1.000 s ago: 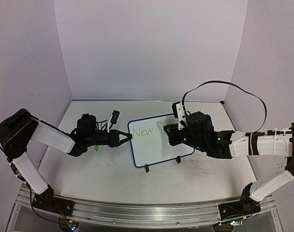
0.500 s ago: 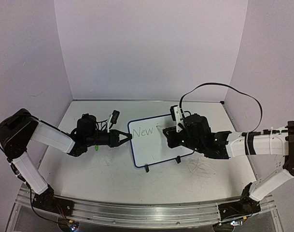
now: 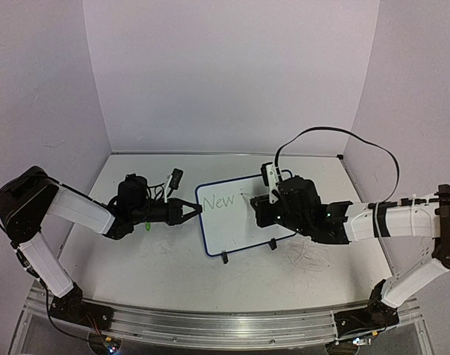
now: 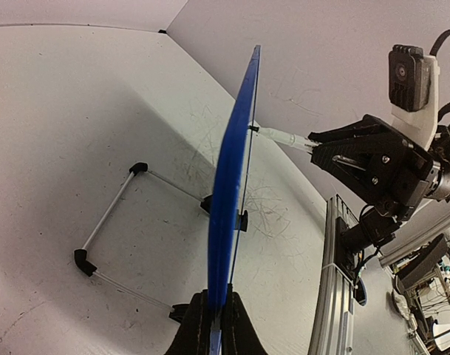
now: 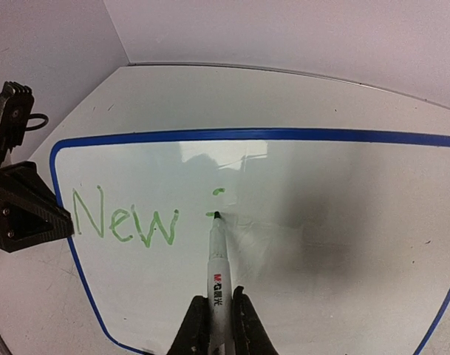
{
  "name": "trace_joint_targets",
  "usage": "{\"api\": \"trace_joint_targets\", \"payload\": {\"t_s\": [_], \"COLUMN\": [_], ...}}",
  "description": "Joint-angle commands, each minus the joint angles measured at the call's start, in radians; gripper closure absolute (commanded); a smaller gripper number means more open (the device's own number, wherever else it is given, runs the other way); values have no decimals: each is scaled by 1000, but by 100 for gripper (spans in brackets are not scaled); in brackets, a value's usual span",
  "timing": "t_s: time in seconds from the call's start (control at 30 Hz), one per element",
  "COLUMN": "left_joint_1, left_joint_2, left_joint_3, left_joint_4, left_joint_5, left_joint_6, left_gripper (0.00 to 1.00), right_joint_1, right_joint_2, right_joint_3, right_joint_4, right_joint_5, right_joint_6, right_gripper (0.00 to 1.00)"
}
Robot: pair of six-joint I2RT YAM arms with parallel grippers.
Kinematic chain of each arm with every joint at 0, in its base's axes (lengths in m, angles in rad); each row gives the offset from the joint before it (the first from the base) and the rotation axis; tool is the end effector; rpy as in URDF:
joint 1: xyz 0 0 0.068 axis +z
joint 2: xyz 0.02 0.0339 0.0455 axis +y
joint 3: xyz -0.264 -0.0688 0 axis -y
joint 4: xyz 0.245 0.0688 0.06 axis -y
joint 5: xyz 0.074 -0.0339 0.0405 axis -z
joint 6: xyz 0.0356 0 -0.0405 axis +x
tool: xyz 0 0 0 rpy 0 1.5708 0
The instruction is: Write a sentence on the whiteboard
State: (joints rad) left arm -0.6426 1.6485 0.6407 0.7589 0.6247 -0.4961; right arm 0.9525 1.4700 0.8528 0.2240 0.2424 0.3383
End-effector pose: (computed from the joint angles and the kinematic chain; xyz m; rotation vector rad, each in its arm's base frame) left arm 0.2451 -0.2095 0.1762 0.6263 1.8947 -1.3377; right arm 0.1972 0.2625 0.2417 -0.4485 1.9513 0.6075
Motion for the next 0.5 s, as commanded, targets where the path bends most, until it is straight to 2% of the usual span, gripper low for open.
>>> {"api": "trace_joint_targets", "payload": {"t_s": [0.0, 0.47], "left_joint_1": [-3, -3], "left_joint_2": [-36, -30], "left_joint_3": [30, 35], "left_joint_4": [-20, -22], "left_joint_5": [3, 7], "left_joint_6": [8, 10], "left_gripper": [100, 100], "right_joint_1": [-3, -2], "right_joint_2": [-12, -5], "right_joint_3": [25, 19], "right_joint_4": [-6, -32], "right_joint_5": [63, 14], "right_joint_6": [12, 17], "right_gripper": [100, 100]}}
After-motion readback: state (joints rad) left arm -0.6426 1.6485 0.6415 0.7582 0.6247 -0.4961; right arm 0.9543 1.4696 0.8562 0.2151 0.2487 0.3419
